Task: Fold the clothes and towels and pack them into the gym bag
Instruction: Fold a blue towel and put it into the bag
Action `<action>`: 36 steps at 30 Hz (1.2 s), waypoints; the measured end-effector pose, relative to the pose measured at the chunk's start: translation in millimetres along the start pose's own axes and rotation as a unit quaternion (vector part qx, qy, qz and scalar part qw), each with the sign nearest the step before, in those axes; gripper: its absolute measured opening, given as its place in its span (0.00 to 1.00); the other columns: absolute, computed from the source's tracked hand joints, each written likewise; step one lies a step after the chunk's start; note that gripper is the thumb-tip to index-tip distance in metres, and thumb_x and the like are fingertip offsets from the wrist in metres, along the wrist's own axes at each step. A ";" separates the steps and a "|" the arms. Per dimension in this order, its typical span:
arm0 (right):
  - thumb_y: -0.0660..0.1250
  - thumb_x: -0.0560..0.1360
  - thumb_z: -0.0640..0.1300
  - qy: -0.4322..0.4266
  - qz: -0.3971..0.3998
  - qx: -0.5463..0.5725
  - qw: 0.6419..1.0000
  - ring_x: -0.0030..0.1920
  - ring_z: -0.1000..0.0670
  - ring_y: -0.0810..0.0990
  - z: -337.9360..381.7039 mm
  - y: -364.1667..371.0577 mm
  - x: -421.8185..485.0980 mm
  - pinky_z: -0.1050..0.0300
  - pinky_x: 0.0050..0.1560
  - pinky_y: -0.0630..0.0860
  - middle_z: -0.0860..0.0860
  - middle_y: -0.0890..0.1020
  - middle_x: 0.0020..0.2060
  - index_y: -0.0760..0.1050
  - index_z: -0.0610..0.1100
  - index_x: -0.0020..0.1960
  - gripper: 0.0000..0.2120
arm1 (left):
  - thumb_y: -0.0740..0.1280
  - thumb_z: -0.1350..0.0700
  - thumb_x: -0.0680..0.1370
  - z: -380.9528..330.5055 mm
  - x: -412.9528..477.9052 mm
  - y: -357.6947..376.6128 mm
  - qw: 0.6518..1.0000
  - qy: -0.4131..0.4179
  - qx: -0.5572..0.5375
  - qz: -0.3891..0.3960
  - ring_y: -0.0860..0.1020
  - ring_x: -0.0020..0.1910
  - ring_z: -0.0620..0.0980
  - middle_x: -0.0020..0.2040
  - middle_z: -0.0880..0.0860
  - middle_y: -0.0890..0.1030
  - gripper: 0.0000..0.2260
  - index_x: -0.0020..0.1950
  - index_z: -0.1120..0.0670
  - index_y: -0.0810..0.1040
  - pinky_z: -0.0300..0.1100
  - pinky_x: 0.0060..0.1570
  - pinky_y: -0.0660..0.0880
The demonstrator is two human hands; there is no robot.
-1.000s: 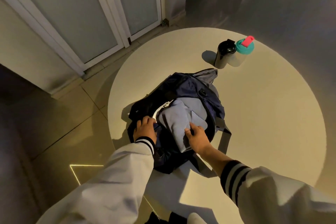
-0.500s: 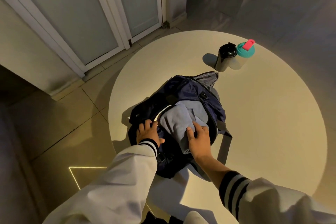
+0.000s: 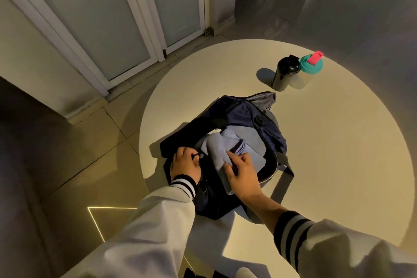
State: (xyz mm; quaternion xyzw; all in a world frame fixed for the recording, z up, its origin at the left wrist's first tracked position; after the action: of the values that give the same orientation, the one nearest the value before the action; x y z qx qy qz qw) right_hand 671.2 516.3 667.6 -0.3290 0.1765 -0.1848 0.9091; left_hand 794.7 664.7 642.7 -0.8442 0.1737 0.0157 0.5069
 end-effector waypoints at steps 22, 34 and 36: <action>0.59 0.82 0.41 0.030 0.046 0.029 0.998 0.49 0.47 0.72 -26.5 12.1 26.0 0.56 0.58 0.72 0.44 0.75 0.52 0.63 0.58 0.77 0.26 | 0.69 0.49 0.75 -58.3 3.9 -15.1 0.962 0.227 0.143 0.043 0.65 0.67 0.51 0.61 0.46 0.73 0.07 0.52 0.44 0.76 0.55 0.77 0.47; 0.57 0.82 0.42 0.129 0.046 0.024 0.990 0.41 0.48 0.73 -51.1 4.6 13.4 0.57 0.49 0.71 0.38 0.75 0.59 0.60 0.58 0.78 0.26 | 0.62 0.71 0.75 -24.2 14.6 -29.5 0.988 0.145 -0.029 -0.042 0.73 0.59 0.59 0.62 0.54 0.71 0.22 0.64 0.53 0.80 0.54 0.61 0.74; 0.56 0.82 0.42 0.124 0.045 0.031 0.991 0.45 0.44 0.77 -43.3 1.8 10.3 0.54 0.51 0.75 0.40 0.76 0.59 0.58 0.59 0.78 0.27 | 0.63 0.68 0.76 -23.7 1.3 -27.0 0.991 0.131 -0.002 -0.031 0.71 0.64 0.58 0.66 0.53 0.69 0.25 0.70 0.49 0.75 0.54 0.62 0.73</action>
State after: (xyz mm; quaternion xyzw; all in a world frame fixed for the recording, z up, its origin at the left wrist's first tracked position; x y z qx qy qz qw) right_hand 661.5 489.9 633.1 -0.2668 0.2966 -0.1888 0.8973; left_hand 800.7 655.4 677.0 -0.8449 0.2127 -0.1102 0.4782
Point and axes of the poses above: each hand's wrist, its own x-axis towards the middle knuckle, its own y-axis out of the palm, z = x × y, the point moved 4 cm from there along x, towards the middle knuckle
